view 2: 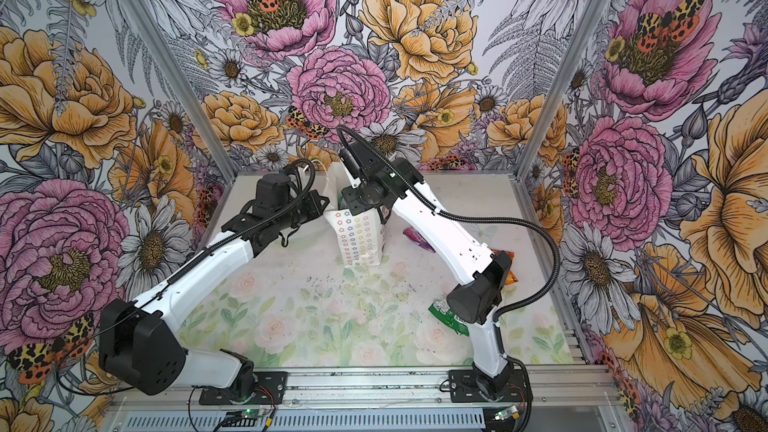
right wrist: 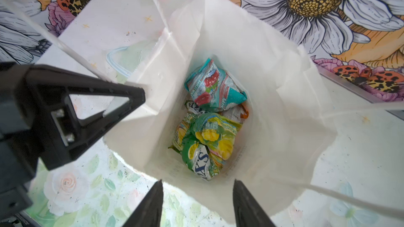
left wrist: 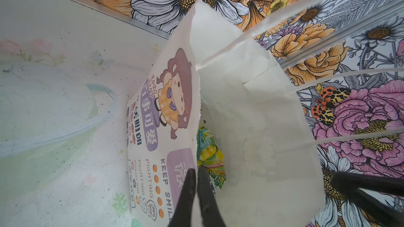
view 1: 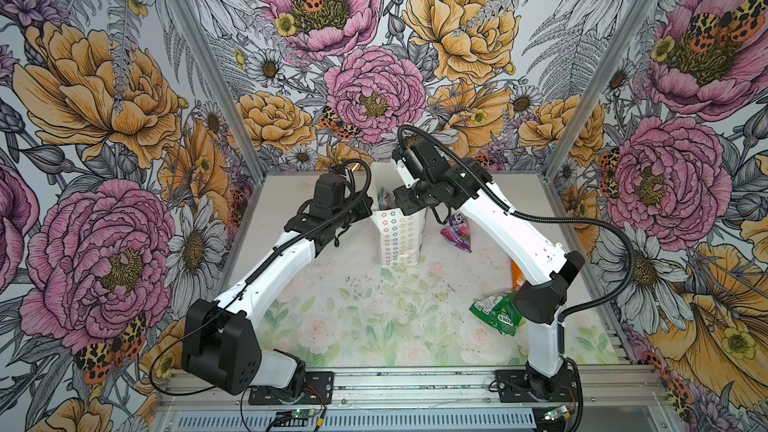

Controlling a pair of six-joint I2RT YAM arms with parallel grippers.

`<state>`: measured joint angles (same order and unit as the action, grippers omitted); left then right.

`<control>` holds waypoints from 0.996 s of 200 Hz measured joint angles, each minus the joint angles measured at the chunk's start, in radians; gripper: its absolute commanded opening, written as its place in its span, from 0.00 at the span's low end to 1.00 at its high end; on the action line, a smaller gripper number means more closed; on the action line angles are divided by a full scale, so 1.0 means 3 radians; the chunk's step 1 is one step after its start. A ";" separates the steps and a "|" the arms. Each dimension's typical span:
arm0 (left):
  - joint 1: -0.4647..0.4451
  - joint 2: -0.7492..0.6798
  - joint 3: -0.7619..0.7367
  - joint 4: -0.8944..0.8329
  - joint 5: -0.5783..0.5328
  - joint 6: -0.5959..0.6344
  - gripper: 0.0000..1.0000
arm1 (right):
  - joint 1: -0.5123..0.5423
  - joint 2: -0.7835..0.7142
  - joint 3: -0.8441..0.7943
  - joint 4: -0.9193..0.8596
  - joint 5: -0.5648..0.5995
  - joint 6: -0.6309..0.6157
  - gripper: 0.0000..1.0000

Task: Place the snacks into the paper bag
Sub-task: 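Move the right gripper back down to the green snack bag on the table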

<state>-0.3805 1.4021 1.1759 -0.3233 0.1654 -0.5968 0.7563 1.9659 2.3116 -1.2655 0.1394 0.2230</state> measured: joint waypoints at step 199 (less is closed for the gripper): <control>0.0086 -0.0038 -0.0062 0.0034 0.0067 0.0001 0.00 | -0.0567 -0.2392 -0.3530 0.0364 -0.0203 0.1450 0.76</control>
<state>-0.3546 1.3907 1.1572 -0.3130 0.1856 -0.5964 0.5861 1.2484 1.2526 -1.1564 0.0784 0.6579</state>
